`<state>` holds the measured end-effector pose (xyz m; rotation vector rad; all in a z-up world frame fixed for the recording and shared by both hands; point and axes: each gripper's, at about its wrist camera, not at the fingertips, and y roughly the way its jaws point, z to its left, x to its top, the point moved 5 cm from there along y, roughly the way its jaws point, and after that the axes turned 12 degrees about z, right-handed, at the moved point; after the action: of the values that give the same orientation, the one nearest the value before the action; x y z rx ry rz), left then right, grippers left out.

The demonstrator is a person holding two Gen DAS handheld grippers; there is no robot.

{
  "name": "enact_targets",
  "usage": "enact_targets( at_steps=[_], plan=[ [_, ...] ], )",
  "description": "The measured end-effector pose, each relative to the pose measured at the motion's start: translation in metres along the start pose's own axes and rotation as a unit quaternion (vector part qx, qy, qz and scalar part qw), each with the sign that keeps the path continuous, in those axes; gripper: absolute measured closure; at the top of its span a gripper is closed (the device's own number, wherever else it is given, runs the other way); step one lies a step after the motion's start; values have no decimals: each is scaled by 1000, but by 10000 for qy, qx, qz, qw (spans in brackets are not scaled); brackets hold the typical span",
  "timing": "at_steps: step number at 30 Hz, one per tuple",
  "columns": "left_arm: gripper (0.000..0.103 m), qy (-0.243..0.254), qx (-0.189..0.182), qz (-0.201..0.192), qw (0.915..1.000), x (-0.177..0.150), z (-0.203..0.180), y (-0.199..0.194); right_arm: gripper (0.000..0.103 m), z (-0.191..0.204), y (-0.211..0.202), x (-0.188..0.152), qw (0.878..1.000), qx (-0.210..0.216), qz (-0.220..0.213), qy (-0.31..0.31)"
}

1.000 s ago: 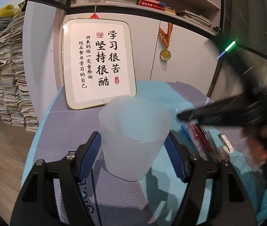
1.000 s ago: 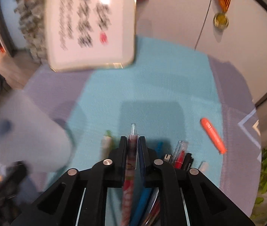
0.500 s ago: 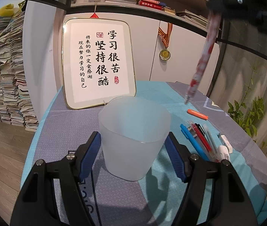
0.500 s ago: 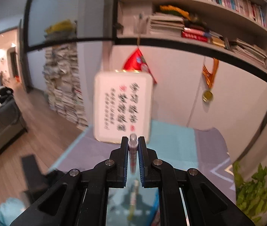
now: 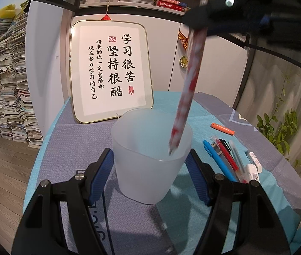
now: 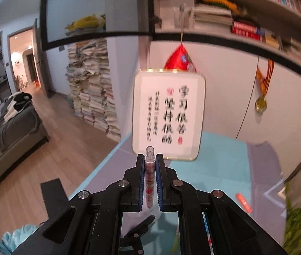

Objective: Organize stationery
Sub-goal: 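Lower the pink pen into the frosted cup and open the right gripper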

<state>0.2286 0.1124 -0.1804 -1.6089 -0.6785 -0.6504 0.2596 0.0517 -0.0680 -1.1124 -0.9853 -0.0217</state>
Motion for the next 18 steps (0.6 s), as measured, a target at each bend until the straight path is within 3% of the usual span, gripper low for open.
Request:
enact_targets(
  at_steps=[10,18],
  plan=[
    [34,-21,-25,9,10000,-1,0,-1,92,5,30,-13,9984,253,495,49],
    [34,-43,-46,26,10000,-1,-2,1,92,3,39,-13,9978,294,577,105]
  ],
)
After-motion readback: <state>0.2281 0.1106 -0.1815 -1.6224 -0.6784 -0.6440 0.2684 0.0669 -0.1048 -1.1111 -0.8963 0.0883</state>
